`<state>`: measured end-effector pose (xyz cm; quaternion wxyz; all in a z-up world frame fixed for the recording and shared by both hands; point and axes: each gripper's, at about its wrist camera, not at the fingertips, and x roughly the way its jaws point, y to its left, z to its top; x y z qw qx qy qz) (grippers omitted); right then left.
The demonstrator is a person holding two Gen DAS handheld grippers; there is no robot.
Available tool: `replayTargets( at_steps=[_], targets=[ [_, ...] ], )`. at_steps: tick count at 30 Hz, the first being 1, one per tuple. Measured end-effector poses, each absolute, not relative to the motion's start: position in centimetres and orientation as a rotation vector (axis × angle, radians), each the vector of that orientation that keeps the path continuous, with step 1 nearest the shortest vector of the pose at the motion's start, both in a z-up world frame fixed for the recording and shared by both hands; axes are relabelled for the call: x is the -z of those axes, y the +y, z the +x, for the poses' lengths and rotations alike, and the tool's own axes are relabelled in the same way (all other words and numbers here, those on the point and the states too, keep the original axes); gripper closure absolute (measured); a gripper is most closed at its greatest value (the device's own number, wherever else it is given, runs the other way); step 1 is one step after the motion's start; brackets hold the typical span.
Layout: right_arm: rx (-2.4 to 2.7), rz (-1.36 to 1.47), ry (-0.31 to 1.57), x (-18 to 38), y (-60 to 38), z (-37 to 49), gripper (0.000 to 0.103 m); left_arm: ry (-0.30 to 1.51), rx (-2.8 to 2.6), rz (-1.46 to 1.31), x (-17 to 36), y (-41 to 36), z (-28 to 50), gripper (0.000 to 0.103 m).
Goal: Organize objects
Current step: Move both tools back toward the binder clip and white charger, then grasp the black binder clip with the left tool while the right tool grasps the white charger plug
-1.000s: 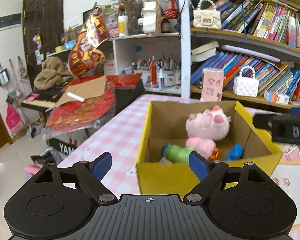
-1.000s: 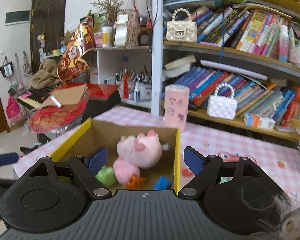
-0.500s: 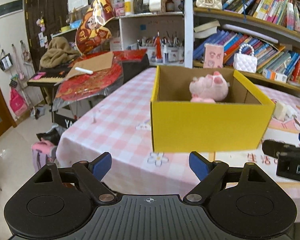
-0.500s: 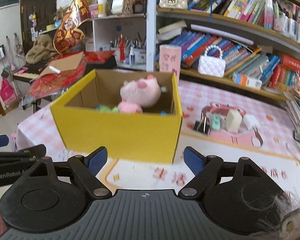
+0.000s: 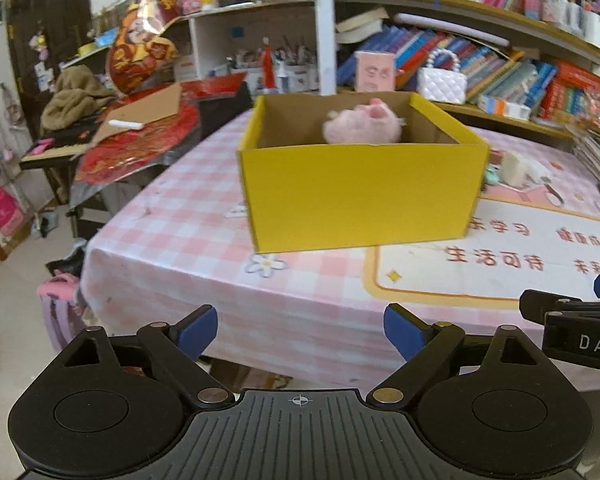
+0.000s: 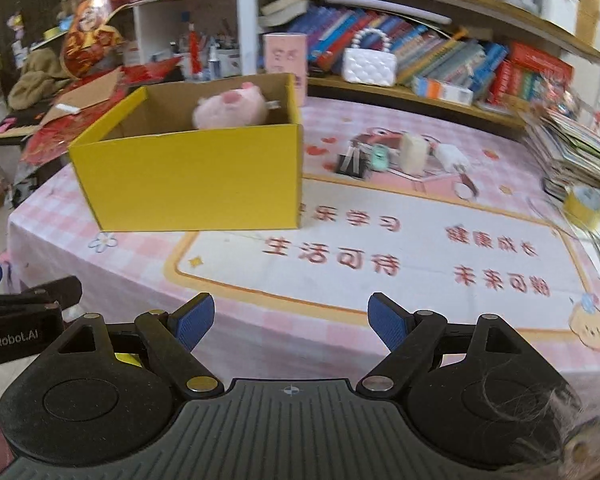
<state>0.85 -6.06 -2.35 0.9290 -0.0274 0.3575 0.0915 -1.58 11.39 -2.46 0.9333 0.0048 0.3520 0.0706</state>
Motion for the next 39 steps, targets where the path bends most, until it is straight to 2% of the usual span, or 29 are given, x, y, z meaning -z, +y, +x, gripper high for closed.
replayTargets(
  at_steps=[19,39],
  targets=[
    [0.038,0.010,0.738,2.2,-14.4,1.0,0.019,0.742,0.118,0.041,3.0,2.6,2.6,0.010],
    [0.019,0.026,0.749,1.9,-24.0,9.0,0.019,0.746,0.145,0.027,3.1,-7.2,10.4,0.012]
  ],
)
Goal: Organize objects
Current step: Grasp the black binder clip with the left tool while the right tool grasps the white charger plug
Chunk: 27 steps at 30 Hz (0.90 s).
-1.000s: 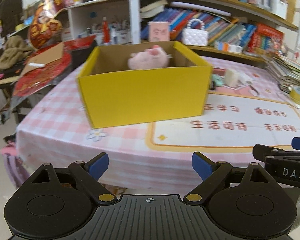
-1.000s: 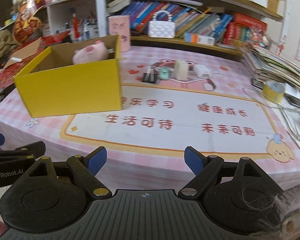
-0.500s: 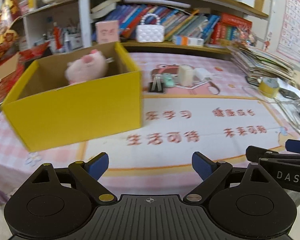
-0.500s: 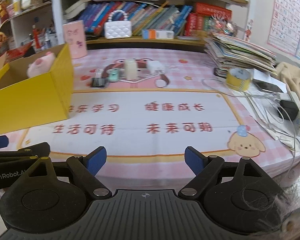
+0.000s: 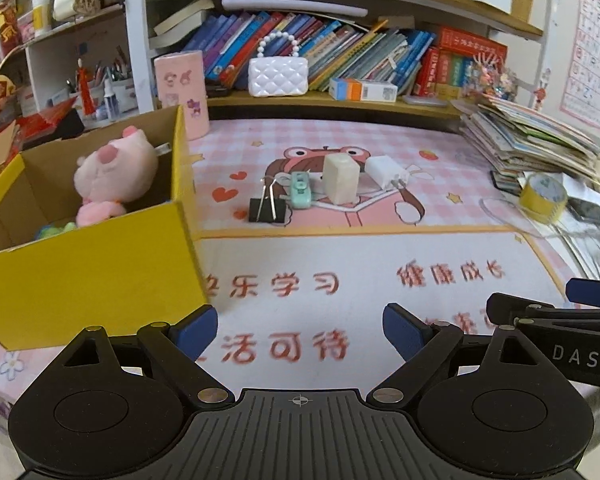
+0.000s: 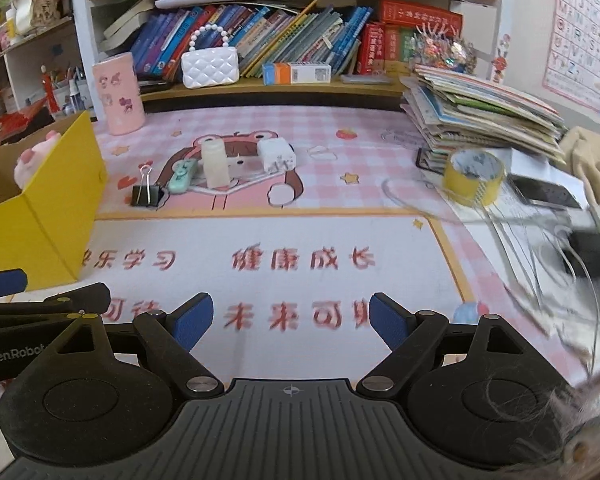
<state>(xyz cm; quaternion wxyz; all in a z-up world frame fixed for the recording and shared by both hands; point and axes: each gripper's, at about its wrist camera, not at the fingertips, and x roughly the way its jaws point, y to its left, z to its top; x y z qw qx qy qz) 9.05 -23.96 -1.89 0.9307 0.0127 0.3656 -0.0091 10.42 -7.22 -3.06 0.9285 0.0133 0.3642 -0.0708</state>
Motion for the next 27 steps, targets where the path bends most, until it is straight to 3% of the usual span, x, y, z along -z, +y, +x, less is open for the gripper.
replayTargets(
  at_steps=[8,10,14,27],
  targets=[
    [-0.045,0.028,0.724,1.8,-26.9,14.0,0.022,0.722,0.053,0.066,3.1,-10.5,13.8,0.035],
    [-0.052,0.039,0.710,1.9,-27.5,15.2,0.028,0.720,0.024,0.084,3.4,-11.1,15.0,0.041],
    [-0.087,0.039,0.701,2.3,-28.2,18.5,0.033,0.735,-0.056,0.052,4.0,-11.4,17.9,0.043],
    [-0.171,0.015,0.672,3.2,-29.1,27.6,0.033,0.791,-0.228,-0.025,7.3,-10.4,26.4,0.044]
  ],
)
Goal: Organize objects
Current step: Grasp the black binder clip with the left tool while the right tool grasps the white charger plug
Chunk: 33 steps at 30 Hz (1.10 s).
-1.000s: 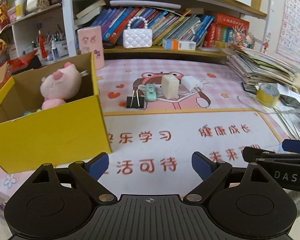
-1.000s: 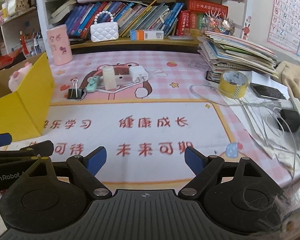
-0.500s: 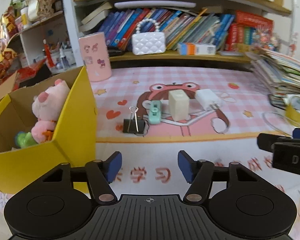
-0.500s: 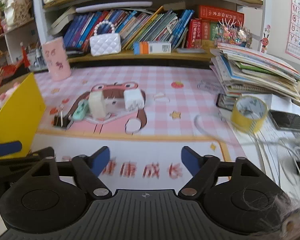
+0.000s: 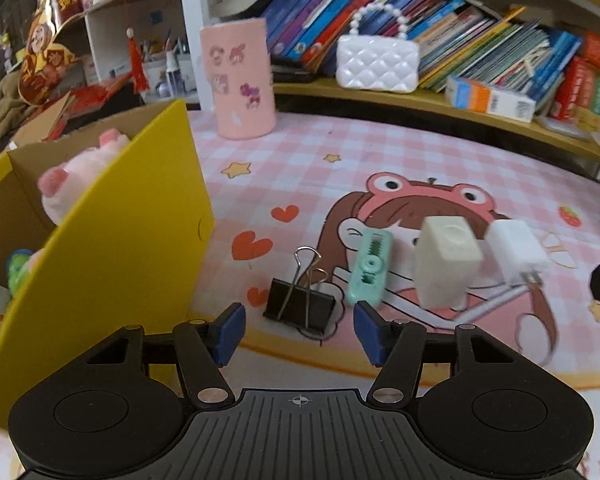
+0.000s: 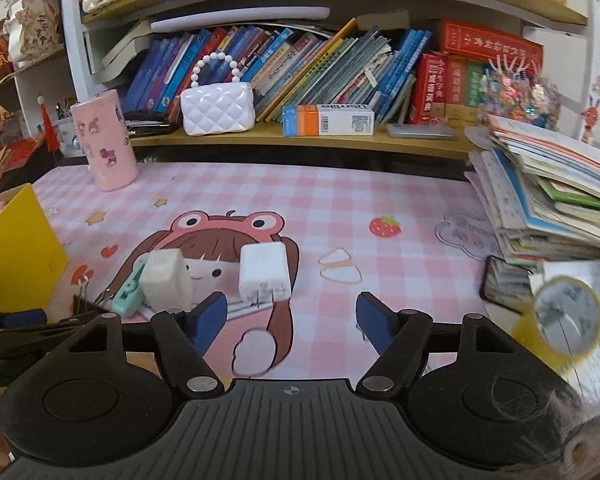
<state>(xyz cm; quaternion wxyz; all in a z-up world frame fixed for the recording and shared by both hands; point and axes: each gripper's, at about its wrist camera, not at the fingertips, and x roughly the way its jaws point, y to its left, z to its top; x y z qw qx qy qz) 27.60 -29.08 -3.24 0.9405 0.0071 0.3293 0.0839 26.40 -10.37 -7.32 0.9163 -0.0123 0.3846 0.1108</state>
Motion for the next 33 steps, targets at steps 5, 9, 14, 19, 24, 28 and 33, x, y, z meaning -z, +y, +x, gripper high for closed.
replayTargets(
  at_steps=[5,9,14,19,24,28,33],
  targets=[
    [-0.212,0.010,0.693,4.1,-28.9,30.1,0.033,0.820,-0.251,-0.036,8.4,-9.9,27.9,0.049],
    [-0.242,0.004,0.705,4.9,-28.6,31.9,0.033,0.809,-0.251,-0.046,8.6,-9.8,28.2,0.051],
    [-0.274,-0.009,0.721,6.0,-27.8,34.1,0.033,0.810,-0.252,-0.071,8.5,-9.7,28.4,0.058],
    [-0.287,-0.034,0.734,7.0,-26.8,36.0,0.033,0.798,-0.254,-0.093,7.9,-9.6,27.8,0.058],
    [-0.294,-0.064,0.768,8.1,-26.3,37.1,0.052,0.786,-0.241,-0.124,7.0,-9.4,26.9,0.058],
    [-0.304,-0.052,0.787,8.2,-26.5,37.1,0.062,0.778,-0.232,-0.143,6.4,-9.3,26.3,0.058],
    [-0.281,-0.005,0.786,7.4,-27.3,36.1,0.063,0.757,-0.212,-0.157,5.4,-9.3,25.2,0.058]
  ],
)
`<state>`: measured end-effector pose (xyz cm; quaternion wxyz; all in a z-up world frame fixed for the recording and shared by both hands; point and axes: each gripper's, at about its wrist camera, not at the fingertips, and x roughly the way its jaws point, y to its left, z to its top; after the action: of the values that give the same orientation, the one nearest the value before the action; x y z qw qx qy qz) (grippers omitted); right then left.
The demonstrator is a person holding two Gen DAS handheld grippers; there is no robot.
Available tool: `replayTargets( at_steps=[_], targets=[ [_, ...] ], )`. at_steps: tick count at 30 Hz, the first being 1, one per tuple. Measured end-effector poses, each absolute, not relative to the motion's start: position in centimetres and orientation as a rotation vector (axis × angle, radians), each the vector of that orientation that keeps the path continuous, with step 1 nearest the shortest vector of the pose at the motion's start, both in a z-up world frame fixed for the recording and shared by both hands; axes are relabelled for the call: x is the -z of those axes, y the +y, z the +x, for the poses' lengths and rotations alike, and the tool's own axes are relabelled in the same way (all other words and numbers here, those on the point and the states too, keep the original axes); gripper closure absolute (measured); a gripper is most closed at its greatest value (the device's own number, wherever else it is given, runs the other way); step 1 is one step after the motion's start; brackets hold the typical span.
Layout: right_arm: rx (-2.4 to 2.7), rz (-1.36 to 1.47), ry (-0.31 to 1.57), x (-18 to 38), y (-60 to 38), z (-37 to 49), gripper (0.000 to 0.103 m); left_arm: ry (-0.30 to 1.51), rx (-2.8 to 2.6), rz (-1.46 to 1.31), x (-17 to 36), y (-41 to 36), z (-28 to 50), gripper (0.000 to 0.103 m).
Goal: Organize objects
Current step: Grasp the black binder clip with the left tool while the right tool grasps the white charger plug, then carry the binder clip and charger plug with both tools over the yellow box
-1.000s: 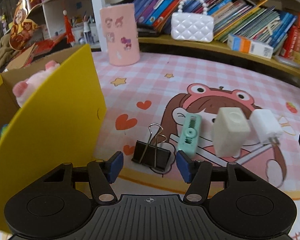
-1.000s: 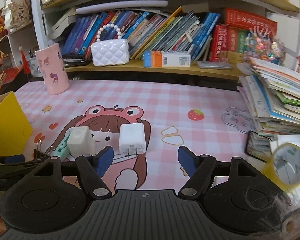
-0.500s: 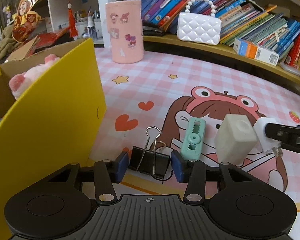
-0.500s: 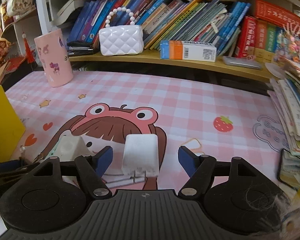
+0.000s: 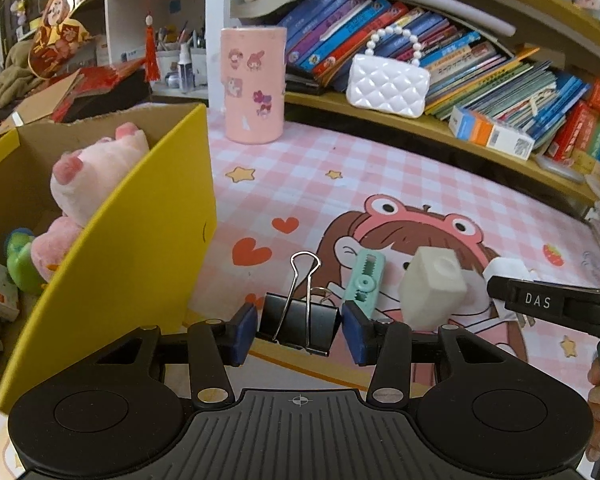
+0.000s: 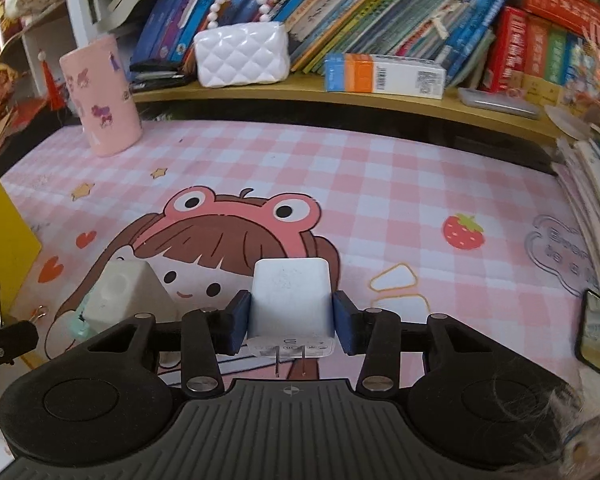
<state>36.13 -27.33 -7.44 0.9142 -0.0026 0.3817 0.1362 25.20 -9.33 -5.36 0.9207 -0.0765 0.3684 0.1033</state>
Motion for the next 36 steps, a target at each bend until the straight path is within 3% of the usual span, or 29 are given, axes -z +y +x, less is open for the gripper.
replayTargets(
  at_steps=[18,36],
  targets=[
    [-0.259,0.002,0.809,4.0,-27.1,24.5,0.063,0.760,-0.031,-0.125,3.5,-9.8,17.7,0.058],
    [-0.278,0.020,0.846,2.6,-19.1,12.6,0.062,0.765,0.031,-0.119,2.8,-2.1,9.2,0.058]
  ],
)
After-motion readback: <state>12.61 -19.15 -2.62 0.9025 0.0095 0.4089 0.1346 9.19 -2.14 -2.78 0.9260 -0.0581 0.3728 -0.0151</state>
